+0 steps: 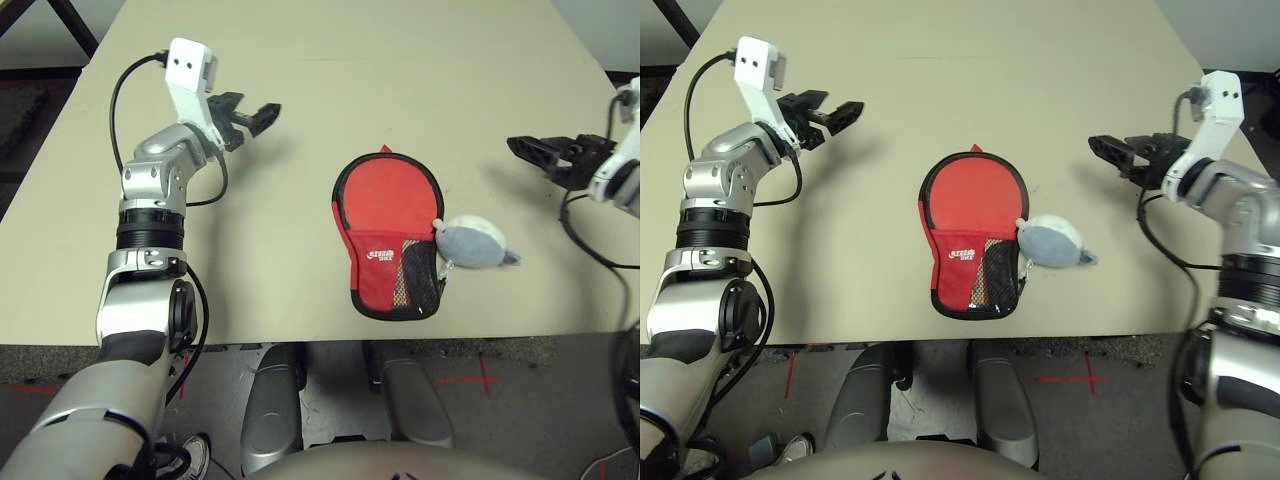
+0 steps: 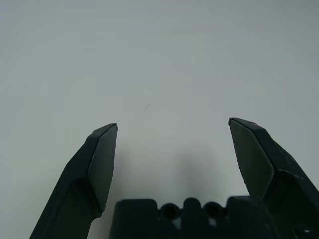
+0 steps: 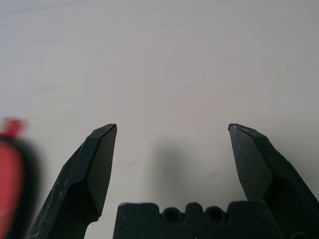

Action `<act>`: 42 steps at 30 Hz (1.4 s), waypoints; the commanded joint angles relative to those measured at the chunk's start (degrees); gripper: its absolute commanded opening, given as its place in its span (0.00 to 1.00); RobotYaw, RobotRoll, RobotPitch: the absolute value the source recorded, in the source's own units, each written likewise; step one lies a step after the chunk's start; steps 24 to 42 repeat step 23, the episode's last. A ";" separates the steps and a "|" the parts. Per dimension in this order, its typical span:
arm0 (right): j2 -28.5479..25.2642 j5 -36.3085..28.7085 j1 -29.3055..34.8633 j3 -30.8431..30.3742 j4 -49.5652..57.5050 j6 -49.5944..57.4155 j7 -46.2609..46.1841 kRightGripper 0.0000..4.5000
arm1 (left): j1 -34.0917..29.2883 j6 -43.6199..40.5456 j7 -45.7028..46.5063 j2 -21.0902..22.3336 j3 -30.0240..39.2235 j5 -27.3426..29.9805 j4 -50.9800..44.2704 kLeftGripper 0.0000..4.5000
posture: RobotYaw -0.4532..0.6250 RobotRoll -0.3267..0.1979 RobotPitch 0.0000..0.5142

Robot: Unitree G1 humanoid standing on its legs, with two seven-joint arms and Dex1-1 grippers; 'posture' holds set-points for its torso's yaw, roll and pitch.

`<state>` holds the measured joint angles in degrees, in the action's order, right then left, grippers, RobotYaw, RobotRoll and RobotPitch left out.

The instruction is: Store the ping-pong paddle in its case and zip it.

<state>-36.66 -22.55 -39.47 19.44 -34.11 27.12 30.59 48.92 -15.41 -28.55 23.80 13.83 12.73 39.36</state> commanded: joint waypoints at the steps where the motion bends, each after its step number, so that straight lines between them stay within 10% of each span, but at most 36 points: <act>1: 1.42 2.85 -3.59 0.77 -9.48 -12.10 -2.15 0.99 | -3.04 7.46 5.13 -0.03 1.92 -1.13 2.72 1.00 | 0.39 0.62 0.47; 14: 1.24 9.53 -10.96 -0.80 -31.30 -32.60 -5.14 0.99 | -12.98 15.19 18.78 -2.10 3.10 -2.43 0.36 1.00 | 0.41 0.62 0.52; 42: 1.69 10.65 -10.56 -0.78 -33.38 -34.01 -3.96 0.99 | -17.06 15.73 24.68 -3.19 2.86 -4.07 -4.34 1.00 | 0.42 0.62 0.50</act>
